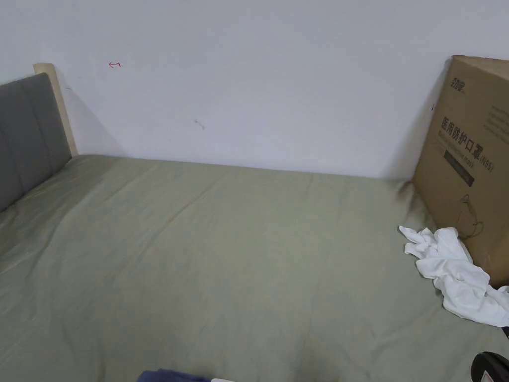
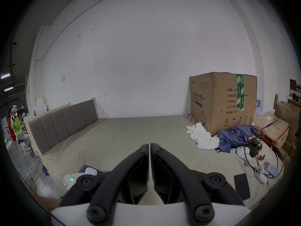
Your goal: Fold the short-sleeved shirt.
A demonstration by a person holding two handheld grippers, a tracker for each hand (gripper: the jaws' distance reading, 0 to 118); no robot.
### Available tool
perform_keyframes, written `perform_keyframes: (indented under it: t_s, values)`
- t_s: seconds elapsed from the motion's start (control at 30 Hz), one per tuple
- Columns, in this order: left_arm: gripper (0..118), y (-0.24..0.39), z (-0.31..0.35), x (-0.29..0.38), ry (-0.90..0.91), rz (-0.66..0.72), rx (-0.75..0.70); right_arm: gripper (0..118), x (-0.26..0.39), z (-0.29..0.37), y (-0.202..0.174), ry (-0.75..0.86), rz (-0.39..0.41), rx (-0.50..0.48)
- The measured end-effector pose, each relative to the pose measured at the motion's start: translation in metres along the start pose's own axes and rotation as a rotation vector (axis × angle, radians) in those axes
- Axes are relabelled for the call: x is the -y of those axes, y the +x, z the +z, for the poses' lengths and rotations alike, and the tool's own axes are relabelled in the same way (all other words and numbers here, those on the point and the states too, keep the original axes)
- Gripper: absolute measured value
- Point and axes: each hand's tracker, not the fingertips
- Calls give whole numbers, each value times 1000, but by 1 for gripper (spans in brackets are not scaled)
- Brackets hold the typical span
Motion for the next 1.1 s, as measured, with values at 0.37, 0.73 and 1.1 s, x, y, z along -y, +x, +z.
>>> perform_keyframes:
  t_s: [0.37, 0.73, 1.1]
  values:
    - [71, -71, 177, -114, 406, 105, 231, 1, -32, 18, -13, 81, 45, -6]
    - [44, -123, 306, -131, 583, 100, 164, 1, -44, 30, -29, 144, 33, -46]
    - [4, -135, 320, -104, 559, 71, 84, 1, -47, 29, -42, 163, 54, -82]
